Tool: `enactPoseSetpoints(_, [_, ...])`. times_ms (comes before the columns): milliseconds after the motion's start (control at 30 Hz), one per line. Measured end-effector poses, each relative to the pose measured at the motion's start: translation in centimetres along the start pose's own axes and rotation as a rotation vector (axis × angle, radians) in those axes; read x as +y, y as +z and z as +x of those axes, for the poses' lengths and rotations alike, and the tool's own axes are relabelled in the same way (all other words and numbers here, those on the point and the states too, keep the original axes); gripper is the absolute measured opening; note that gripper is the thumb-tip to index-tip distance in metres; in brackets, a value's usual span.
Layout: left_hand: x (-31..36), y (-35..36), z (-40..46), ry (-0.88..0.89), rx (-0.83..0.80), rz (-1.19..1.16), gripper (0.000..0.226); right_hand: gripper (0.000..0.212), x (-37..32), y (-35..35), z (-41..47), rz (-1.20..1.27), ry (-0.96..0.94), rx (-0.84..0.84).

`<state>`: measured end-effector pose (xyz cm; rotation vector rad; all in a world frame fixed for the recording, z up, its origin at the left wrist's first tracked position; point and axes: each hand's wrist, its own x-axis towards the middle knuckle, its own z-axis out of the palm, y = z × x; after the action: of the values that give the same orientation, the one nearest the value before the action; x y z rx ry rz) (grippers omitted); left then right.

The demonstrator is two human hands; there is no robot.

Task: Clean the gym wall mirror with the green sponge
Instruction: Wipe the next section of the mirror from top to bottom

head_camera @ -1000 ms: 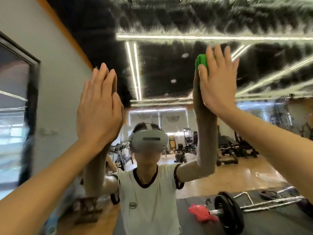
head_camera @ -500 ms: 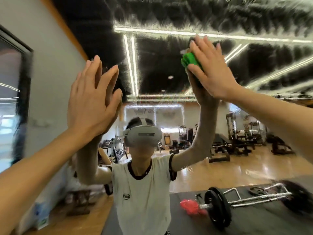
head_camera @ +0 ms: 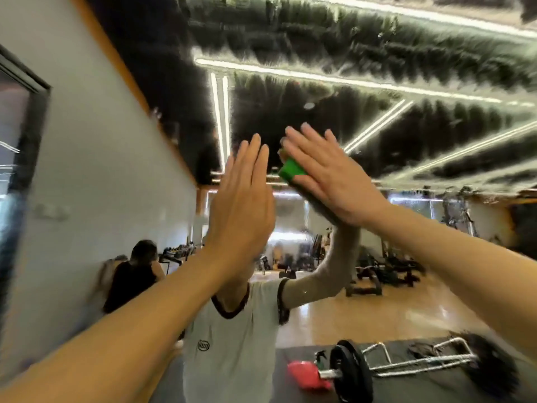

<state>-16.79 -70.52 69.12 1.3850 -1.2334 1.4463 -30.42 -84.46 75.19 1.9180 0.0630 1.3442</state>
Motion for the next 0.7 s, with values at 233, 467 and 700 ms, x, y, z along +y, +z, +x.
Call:
enactPoseSetpoints(233, [0.1, 2.0, 0.1, -0.019, 0.09, 0.113, 0.058, 0.055, 0.5, 0.5, -0.6, 0.051, 0.277, 0.161])
enactPoseSetpoints(467, [0.3, 1.9, 0.0, -0.007, 0.091, 0.146, 0.057, 0.057, 2.0, -1.3, -6.7, -0.073, -0.306, -0.15])
enactPoseSetpoints(700, [0.1, 1.8, 0.0, -0.005, 0.087, 0.15, 0.058, 0.061, 7.3, -1.4, 1.6, 0.004, 0.354, 0.116])
